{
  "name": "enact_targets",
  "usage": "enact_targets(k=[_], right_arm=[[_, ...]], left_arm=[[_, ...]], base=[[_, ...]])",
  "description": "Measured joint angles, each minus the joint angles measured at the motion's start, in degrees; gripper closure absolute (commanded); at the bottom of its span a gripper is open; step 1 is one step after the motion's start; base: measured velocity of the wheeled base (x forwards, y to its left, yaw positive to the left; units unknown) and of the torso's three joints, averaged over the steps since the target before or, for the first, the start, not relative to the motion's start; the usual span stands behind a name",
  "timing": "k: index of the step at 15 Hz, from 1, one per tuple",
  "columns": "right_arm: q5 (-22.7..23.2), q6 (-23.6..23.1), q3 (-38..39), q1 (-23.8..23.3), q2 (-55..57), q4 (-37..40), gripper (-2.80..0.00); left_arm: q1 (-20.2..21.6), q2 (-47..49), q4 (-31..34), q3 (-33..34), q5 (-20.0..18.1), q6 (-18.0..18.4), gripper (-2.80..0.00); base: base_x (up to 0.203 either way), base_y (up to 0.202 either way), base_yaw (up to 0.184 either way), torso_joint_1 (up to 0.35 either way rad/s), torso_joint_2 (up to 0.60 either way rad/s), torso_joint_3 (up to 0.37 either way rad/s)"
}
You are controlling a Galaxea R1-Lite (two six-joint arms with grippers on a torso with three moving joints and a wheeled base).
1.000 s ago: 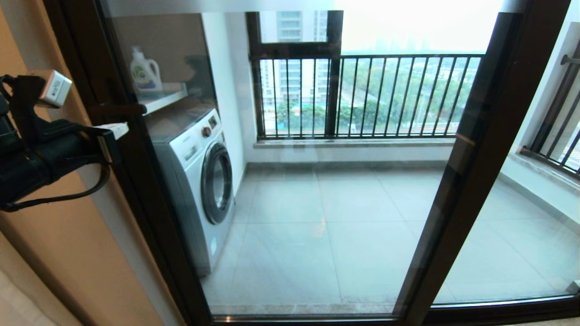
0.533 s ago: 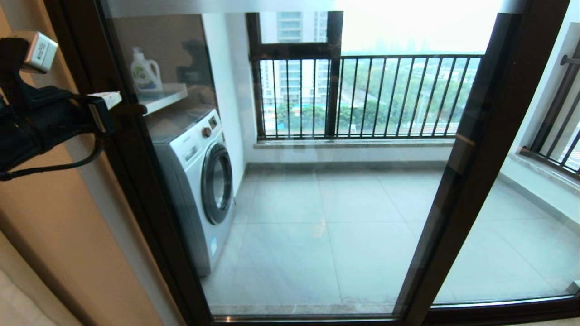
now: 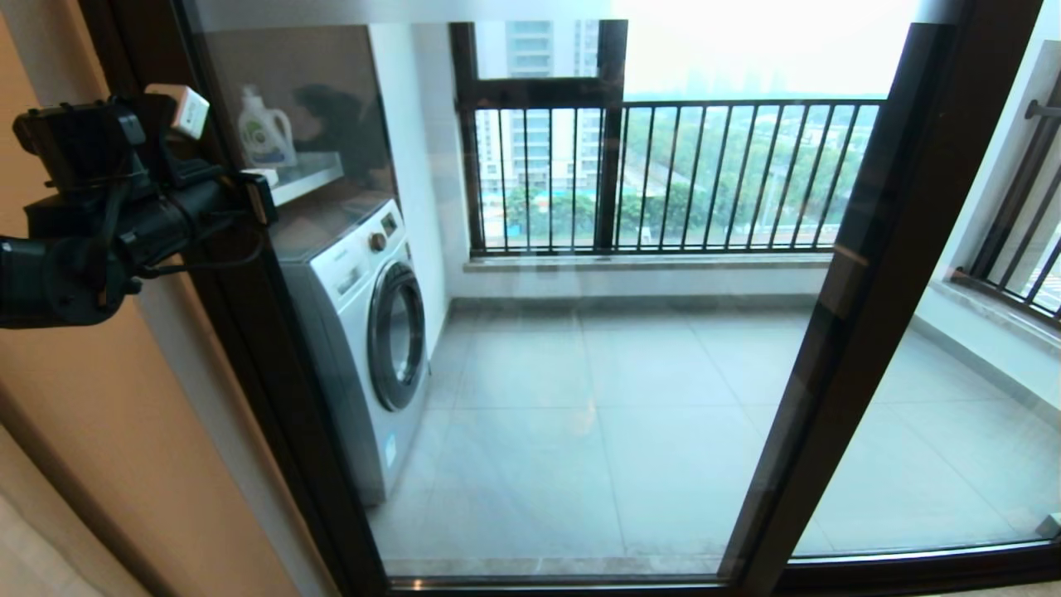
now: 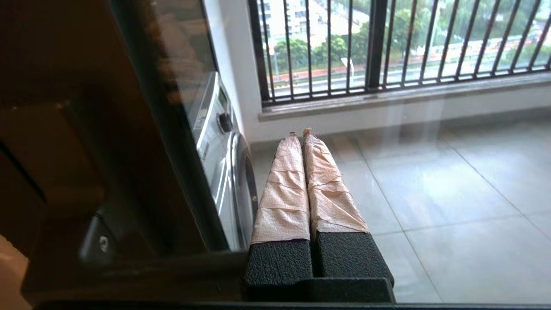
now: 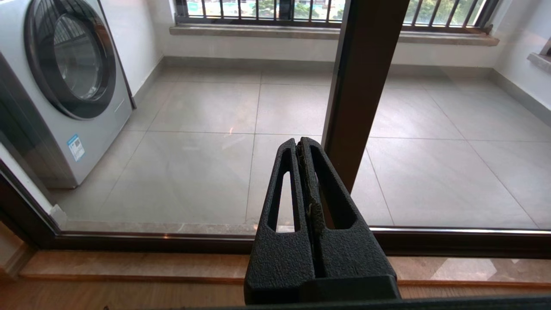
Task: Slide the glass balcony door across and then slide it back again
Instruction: Open the slid door
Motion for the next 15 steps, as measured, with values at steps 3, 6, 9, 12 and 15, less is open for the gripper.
enact_targets(k=[3,6,9,12,15], right_arm=[[0.0,0.0,0.0,0.0,0.0,0.0,0.0],[0.0,0.0,0.0,0.0,0.0,0.0,0.0],[0.0,0.0,0.0,0.0,0.0,0.0,0.0],[0.0,0.0,0.0,0.0,0.0,0.0,0.0],[0.0,0.0,0.0,0.0,0.0,0.0,0.0]], left_arm=[[1.7,2.3,-0.2,-0.9,-0.1,0.0,0.0],[3.4,2.6,0.0,-1.0,-0.3,0.0,0.0],[4.5,2.2,-0.3,2.0,-0.3,0.2,0.0],[5.2,1.4,-1.6,8.1,-0.4,0.2,0.0],[5.2,1.8,-9.4,13.1,-0.5,0.2,0.0]], base=[[0.0,0.0,0.0,0.0,0.0,0.0],[0.0,0.0,0.0,0.0,0.0,0.0],[0.0,0.0,0.0,0.0,0.0,0.0],[0.0,0.0,0.0,0.0,0.0,0.0],[0.0,0.0,0.0,0.0,0.0,0.0]])
